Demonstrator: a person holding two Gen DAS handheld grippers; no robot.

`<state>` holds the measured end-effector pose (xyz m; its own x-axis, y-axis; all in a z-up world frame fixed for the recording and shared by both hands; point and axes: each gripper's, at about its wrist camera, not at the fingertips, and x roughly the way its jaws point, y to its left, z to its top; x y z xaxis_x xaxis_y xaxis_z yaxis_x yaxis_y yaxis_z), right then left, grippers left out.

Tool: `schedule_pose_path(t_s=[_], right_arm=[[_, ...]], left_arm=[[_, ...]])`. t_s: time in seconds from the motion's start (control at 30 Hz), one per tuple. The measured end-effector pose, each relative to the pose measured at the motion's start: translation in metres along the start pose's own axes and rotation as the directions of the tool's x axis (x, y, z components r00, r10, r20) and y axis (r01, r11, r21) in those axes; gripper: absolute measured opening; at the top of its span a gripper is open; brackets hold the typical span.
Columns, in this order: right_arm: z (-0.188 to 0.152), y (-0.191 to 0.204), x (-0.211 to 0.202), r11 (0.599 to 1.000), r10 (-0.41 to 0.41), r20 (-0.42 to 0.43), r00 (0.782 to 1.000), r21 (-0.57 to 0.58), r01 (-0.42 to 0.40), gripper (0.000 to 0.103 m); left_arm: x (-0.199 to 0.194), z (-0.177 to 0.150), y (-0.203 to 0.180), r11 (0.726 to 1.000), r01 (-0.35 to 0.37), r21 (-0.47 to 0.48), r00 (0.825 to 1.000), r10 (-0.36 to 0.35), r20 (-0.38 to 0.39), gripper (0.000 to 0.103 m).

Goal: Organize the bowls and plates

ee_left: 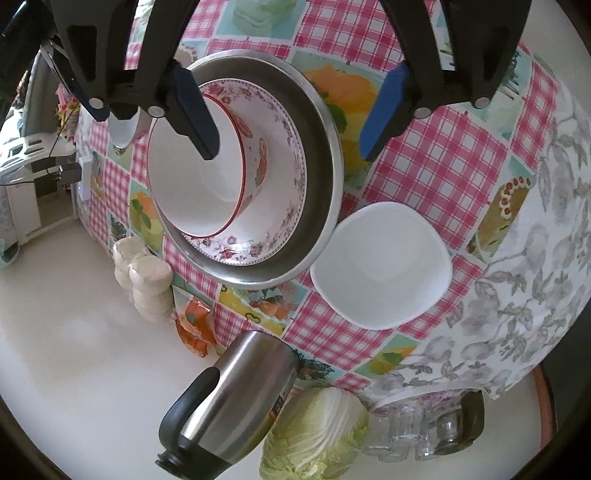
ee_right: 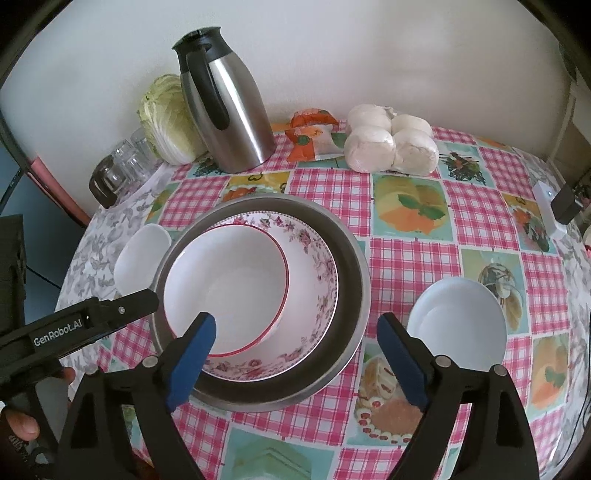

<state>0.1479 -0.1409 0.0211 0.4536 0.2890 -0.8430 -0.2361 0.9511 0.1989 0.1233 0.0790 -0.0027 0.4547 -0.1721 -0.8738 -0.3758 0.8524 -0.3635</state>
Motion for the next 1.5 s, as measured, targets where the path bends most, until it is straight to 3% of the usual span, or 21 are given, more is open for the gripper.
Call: schedule_pose_path(t_s=[0.23, 0.47, 0.67, 0.9, 1.27, 1.5], right_arm=[[-0.006, 0.002, -0.010, 1.000, -0.004, 0.044, 0.999, 0.018, 0.003, 0.090], [-0.005, 0.012, -0.007, 0.999, 0.010, 0.046, 0.999, 0.033, -0.012, 0.090], [-0.003, 0.020, 0.007, 0.998, 0.014, 0.016, 1.000, 0.068, -0.015, 0.090], [0.002, 0.036, 0.009, 0.997, 0.025, 0.044, 0.999, 0.076, -0.028, 0.090], [0.001, 0.072, 0.013, 0.996, 0.088, 0.111, 0.990, 0.020, -0.091, 0.090], [-0.004, 0.095, 0.023, 0.995, 0.101, 0.103, 0.990, -0.032, -0.098, 0.090]], left_arm=[[-0.011, 0.000, 0.011, 0.999, -0.031, -0.022, 0.998, 0.032, 0.045, 0.101], [-0.021, 0.005, 0.026, 0.997, -0.072, -0.036, 0.992, 0.075, 0.098, 0.103], [-0.021, 0.012, 0.041, 0.994, -0.097, -0.046, 0.990, 0.101, 0.098, 0.103], [-0.025, 0.018, 0.057, 0.988, -0.131, -0.076, 0.984, 0.139, 0.108, 0.103], [-0.025, 0.022, 0.078, 0.987, -0.114, -0.115, 0.987, 0.126, 0.100, 0.103], [-0.027, 0.028, 0.097, 0.981, -0.115, -0.153, 0.986, 0.132, 0.105, 0.103]])
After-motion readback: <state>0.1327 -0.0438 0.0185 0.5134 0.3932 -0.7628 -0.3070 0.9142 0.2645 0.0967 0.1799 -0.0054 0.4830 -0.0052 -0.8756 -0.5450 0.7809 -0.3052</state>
